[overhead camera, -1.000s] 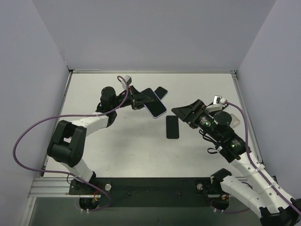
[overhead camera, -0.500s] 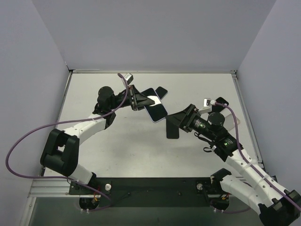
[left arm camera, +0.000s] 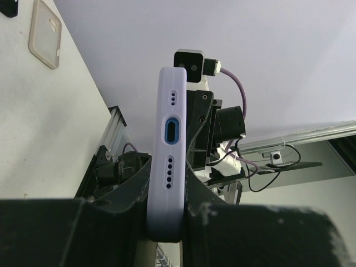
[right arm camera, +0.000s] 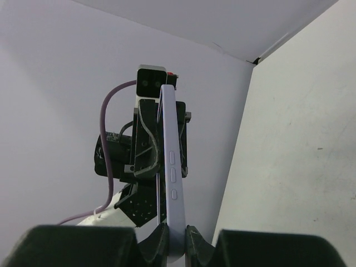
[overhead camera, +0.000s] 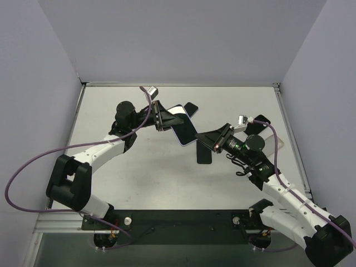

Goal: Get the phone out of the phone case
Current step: Pick up the phone at the center of the board, then remove the phone case from the phone.

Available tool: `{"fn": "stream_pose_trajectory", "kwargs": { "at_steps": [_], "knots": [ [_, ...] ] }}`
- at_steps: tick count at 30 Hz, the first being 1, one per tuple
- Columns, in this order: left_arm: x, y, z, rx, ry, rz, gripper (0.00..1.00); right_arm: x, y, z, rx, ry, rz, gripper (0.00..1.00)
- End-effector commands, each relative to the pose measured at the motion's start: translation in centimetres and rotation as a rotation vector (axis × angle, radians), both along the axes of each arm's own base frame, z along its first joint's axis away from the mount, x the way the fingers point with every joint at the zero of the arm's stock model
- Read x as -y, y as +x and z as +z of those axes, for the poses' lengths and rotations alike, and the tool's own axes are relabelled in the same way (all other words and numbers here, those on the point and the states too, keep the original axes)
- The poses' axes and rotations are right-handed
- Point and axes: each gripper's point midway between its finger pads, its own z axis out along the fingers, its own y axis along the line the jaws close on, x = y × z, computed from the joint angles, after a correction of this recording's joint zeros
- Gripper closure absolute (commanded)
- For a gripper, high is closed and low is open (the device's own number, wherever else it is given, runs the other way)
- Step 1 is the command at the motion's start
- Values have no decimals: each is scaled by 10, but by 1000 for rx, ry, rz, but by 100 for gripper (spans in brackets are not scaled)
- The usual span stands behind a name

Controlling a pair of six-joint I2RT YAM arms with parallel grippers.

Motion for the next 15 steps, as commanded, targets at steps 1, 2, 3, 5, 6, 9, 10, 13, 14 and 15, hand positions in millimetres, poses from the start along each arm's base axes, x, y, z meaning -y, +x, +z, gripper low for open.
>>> {"fn": "stream_pose_trajectory", "kwargs": {
  "at_steps": [1,2,3,5,6,9,10,13,14,15],
  "knots": [
    [-4,-10,49,153,-69,-1,100,-1,-4,23,39,126,20,99],
    [-3,-9,48,151,-71,3,100,-1,-4,27,48,144,19,100],
    [-3,-8,47,144,-71,2,100,-1,-4,28,48,156,15,100],
    [-3,-10,50,153,-87,0,100,-1,-2,32,40,183,13,100],
    [-3,-10,49,143,-89,-2,100,-2,-1,33,38,183,19,100],
    [-3,-11,50,147,-93,3,100,-7,0,36,32,185,38,100],
    [-3,-10,51,149,-94,4,100,-9,2,35,22,189,40,100],
    [-3,-11,52,148,-96,4,100,-9,4,34,22,195,39,100],
    [-3,-11,53,152,-97,5,100,-9,4,34,17,197,38,100],
    [-3,-11,53,149,-98,3,100,-9,5,33,15,199,37,100]
  ]
}}
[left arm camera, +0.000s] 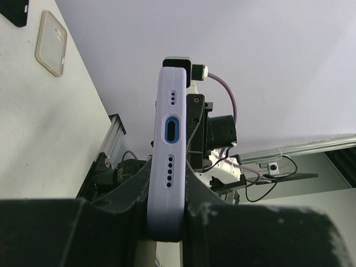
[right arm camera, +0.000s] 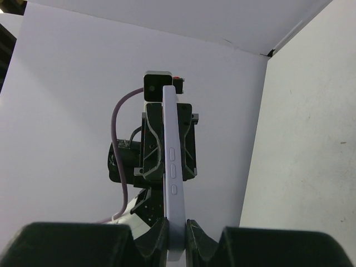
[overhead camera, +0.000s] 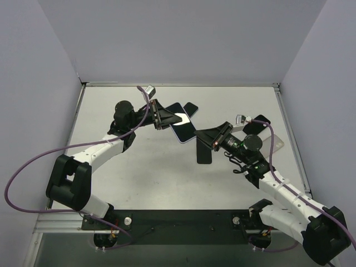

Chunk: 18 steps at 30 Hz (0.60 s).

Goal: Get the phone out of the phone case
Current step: Remove the phone case from the phone.

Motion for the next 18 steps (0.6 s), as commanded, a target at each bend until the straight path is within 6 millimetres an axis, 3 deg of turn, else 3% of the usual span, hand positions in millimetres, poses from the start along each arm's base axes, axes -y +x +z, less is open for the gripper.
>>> {"fn": "stream_pose_trajectory", "kwargs": {
  "at_steps": [1,4,11,18],
  "knots": [
    [1,-19,52,170,-91,-26,100,-4,-3,31,70,75,29,98],
    [1,-19,53,172,-93,-26,100,-4,-3,32,72,79,31,98],
    [1,-18,51,167,-95,-21,100,-7,-3,33,69,87,47,86],
    [0,-17,51,164,-99,-19,100,-8,-1,33,52,122,50,100]
  ]
}}
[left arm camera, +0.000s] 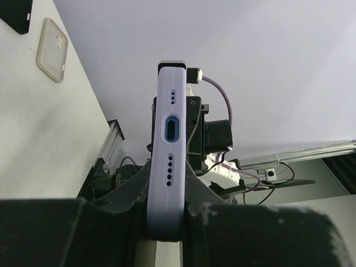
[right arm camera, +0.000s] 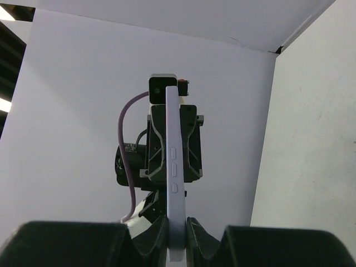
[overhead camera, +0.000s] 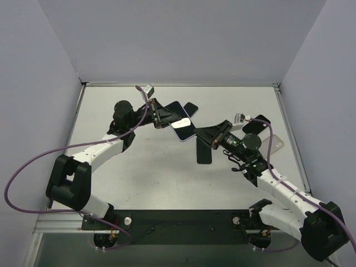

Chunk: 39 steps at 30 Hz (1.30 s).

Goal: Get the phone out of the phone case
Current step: Remove the phone case from the phone.

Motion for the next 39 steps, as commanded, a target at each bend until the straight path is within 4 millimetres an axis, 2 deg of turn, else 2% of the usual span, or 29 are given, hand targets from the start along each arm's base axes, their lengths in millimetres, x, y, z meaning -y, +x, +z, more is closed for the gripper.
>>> {"fn": "stream_pose_trajectory", "kwargs": {
  "at_steps": [1,3,4,9,11,12,14,15,19,22,28,39],
  "knots": [
    [3,-22,48,174,-88,-40,100,-5,-6,30,67,102,41,100],
    [1,-23,52,188,-108,-36,100,-3,-4,33,31,168,37,100],
    [1,-23,53,193,-120,-31,100,-1,-2,42,55,219,32,100],
    [-11,-38,91,310,-291,-36,100,4,3,63,8,462,63,100],
    [-15,-42,108,359,-341,-32,100,3,8,69,4,528,70,100],
    [-16,-43,114,374,-355,-28,100,0,7,78,-11,575,97,100],
    [-18,-47,128,412,-387,-28,100,-8,13,78,-47,611,118,100],
    [-19,-48,132,424,-400,-26,100,-13,15,86,-51,631,138,100],
    [-29,-56,155,474,-497,-6,100,-38,18,92,-121,676,200,100],
    [-35,-62,165,480,-543,-8,100,-46,20,100,-131,706,215,100],
    [-43,-72,181,498,-582,6,100,-50,21,113,-128,736,236,100],
    [-67,-103,224,564,-676,29,100,-59,19,106,-168,751,230,100]
  ]
}}
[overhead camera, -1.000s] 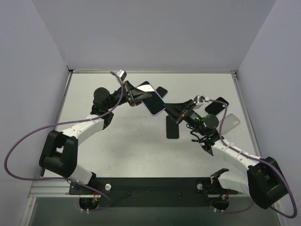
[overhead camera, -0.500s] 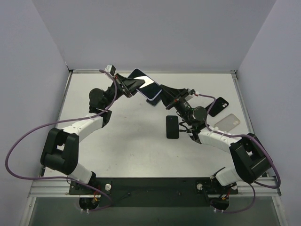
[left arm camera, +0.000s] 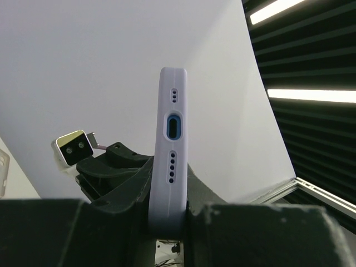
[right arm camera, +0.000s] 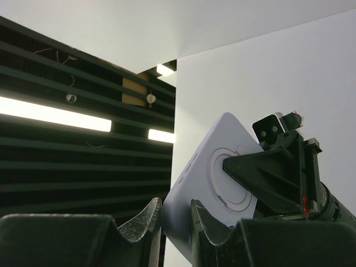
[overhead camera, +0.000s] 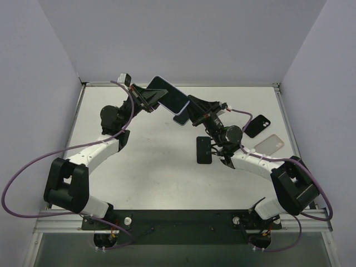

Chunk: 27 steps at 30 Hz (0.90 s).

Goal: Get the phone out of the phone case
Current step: Remove the phone case from the phone.

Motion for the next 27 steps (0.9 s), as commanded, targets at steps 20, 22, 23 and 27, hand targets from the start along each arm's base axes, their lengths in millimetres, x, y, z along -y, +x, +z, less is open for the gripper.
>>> {"fn": "stream_pose_trajectory", "kwargs": {
  "at_steps": [20,22,23,27],
  "knots": [
    [-59,-178,173,601,-417,-152,100,-59,-44,9,39,80,243,100],
    [-60,-179,174,600,-425,-150,100,-61,-45,9,38,81,247,100],
    [-61,-180,175,603,-427,-152,100,-62,-44,8,36,79,248,100],
    [-63,-182,177,606,-438,-152,100,-65,-43,1,28,66,245,100]
  ]
}}
